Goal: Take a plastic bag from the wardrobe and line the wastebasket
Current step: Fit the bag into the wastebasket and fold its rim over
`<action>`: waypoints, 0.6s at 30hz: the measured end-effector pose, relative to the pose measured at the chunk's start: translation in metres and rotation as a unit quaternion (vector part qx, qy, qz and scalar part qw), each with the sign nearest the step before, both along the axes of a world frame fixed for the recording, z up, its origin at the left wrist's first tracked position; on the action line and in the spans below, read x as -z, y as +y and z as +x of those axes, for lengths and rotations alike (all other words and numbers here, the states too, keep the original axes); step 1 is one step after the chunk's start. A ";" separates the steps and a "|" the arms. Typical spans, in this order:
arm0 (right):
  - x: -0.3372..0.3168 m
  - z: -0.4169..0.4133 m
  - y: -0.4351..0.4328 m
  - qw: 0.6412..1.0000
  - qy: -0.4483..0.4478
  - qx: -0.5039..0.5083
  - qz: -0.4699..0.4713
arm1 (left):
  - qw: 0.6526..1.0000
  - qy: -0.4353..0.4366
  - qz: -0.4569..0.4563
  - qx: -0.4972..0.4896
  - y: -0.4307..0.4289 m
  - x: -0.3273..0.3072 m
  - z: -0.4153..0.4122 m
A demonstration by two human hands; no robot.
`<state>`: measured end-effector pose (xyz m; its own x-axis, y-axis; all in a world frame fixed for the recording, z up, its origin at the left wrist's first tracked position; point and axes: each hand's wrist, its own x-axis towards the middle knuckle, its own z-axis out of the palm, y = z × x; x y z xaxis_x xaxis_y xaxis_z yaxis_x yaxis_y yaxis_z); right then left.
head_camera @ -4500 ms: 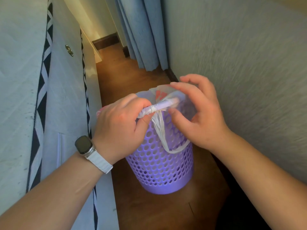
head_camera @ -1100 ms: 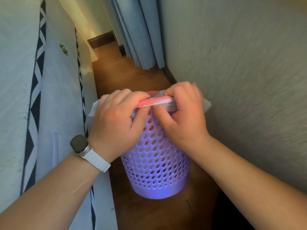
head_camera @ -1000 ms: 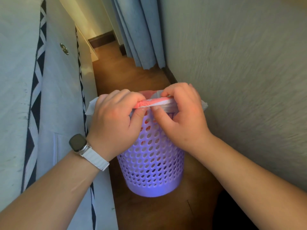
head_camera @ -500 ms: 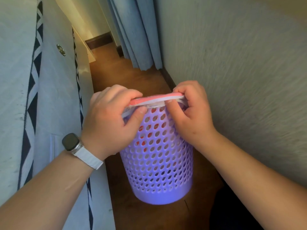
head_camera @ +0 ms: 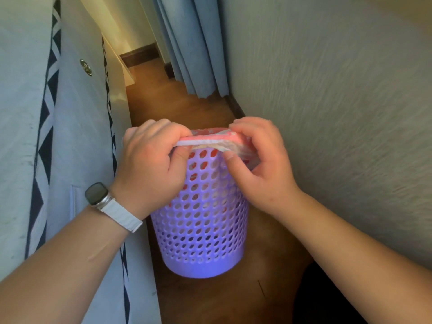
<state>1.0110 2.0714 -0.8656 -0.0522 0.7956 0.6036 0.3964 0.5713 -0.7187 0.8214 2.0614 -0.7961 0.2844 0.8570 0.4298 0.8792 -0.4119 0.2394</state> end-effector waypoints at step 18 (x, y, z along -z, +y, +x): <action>-0.004 -0.014 -0.001 0.994 -0.029 0.107 0.006 | 0.998 -0.001 0.029 0.063 -0.012 0.004 0.019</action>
<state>0.9966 2.0706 -0.8620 0.0822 0.7846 0.6145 0.5508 0.4781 -0.6842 0.8404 2.0491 -0.8005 0.3873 0.7882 0.4782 0.8196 -0.5319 0.2130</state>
